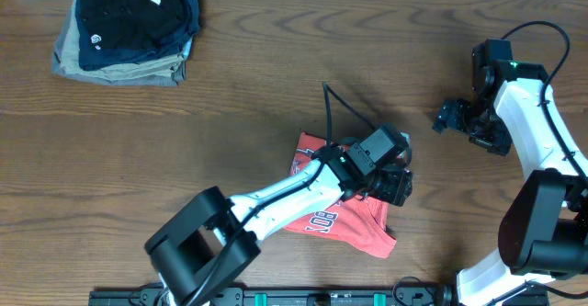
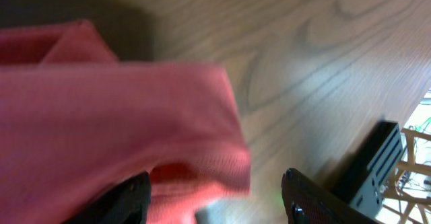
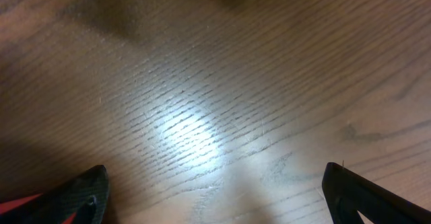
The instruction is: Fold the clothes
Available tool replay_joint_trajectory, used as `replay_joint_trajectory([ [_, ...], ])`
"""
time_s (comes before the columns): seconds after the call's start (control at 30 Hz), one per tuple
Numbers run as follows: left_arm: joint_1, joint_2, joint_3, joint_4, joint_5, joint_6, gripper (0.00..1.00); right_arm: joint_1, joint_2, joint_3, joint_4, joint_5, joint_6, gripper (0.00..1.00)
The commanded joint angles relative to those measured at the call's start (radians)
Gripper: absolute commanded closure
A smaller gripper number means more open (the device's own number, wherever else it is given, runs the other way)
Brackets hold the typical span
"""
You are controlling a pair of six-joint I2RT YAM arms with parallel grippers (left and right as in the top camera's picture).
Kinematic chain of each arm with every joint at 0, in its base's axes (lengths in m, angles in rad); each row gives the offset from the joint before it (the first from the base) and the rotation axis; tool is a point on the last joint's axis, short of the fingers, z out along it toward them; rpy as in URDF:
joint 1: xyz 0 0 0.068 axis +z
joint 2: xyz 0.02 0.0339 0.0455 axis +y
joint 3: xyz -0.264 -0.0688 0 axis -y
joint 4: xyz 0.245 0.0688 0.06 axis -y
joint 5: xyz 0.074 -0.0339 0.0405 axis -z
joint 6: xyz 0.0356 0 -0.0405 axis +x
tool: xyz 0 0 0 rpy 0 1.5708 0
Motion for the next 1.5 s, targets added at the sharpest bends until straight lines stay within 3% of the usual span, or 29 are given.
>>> replay_joint_trajectory([
  [0.0,0.005,0.045,0.014,0.04,-0.055,0.056,0.36,-0.005,0.001,0.0,-0.001,0.0,-0.013,0.01],
  [0.3,0.01,0.178,0.014,0.254,-0.067,0.083,0.37,-0.005,0.001,0.0,-0.001,0.0,-0.013,0.01],
  [0.63,0.015,0.169,0.063,0.272,-0.053,0.12,0.37,-0.005,0.001,0.0,-0.001,0.0,-0.013,0.01],
  [0.83,0.015,0.093,0.081,0.209,-0.025,0.113,0.37,-0.005,0.001,0.0,-0.001,0.0,-0.013,0.01],
  [1.13,0.042,-0.07,0.081,0.071,-0.024,-0.072,0.37,-0.005,0.001,0.0,-0.001,0.0,-0.013,0.01],
  [1.33,0.091,-0.098,0.081,-0.053,-0.034,-0.071,0.37,-0.005,0.001,0.0,-0.001,0.0,-0.013,0.01],
  [1.4,0.126,-0.095,0.081,-0.113,-0.105,-0.036,0.38,-0.005,0.001,0.0,-0.001,0.0,-0.013,0.01],
  [1.47,0.161,-0.088,0.08,-0.177,-0.202,0.001,0.49,-0.005,0.001,0.0,-0.001,0.0,-0.013,0.01],
])
